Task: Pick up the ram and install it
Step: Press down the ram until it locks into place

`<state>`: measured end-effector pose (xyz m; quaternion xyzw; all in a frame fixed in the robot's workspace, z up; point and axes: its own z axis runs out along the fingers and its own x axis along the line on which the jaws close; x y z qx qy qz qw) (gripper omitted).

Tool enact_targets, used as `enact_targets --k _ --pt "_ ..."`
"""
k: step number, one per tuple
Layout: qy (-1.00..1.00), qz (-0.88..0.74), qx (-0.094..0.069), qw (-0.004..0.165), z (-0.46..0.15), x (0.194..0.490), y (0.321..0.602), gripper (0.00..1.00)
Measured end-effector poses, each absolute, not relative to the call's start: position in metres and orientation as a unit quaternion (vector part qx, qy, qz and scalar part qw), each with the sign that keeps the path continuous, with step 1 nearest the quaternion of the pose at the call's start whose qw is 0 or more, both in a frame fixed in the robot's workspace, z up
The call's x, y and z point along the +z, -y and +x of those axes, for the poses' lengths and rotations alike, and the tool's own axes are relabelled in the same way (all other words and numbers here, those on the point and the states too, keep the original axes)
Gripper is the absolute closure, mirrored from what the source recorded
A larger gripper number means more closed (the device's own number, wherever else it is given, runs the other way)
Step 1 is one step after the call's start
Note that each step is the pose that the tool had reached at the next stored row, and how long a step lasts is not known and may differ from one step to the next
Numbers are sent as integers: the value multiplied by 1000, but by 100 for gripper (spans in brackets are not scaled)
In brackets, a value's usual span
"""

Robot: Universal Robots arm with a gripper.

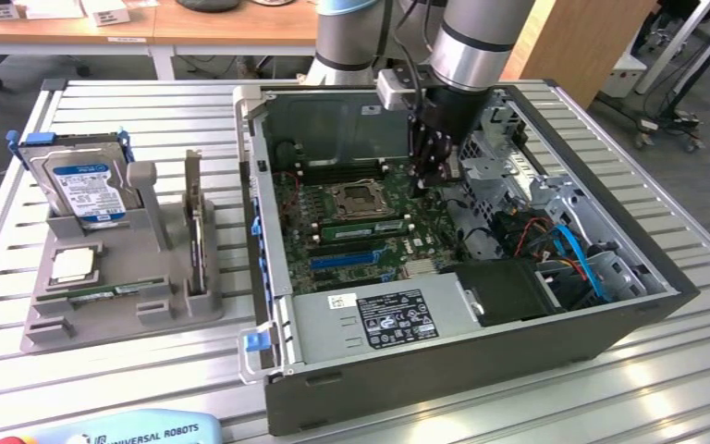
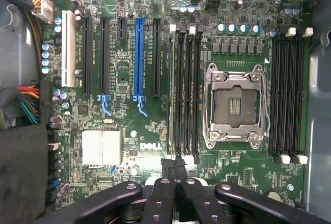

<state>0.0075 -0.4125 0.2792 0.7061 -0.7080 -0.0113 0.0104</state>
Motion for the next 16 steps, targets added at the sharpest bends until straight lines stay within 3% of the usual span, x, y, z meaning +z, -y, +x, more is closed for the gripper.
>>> enact_targets --k 16 --pt "708 706 -11 11 9 271 413 90"
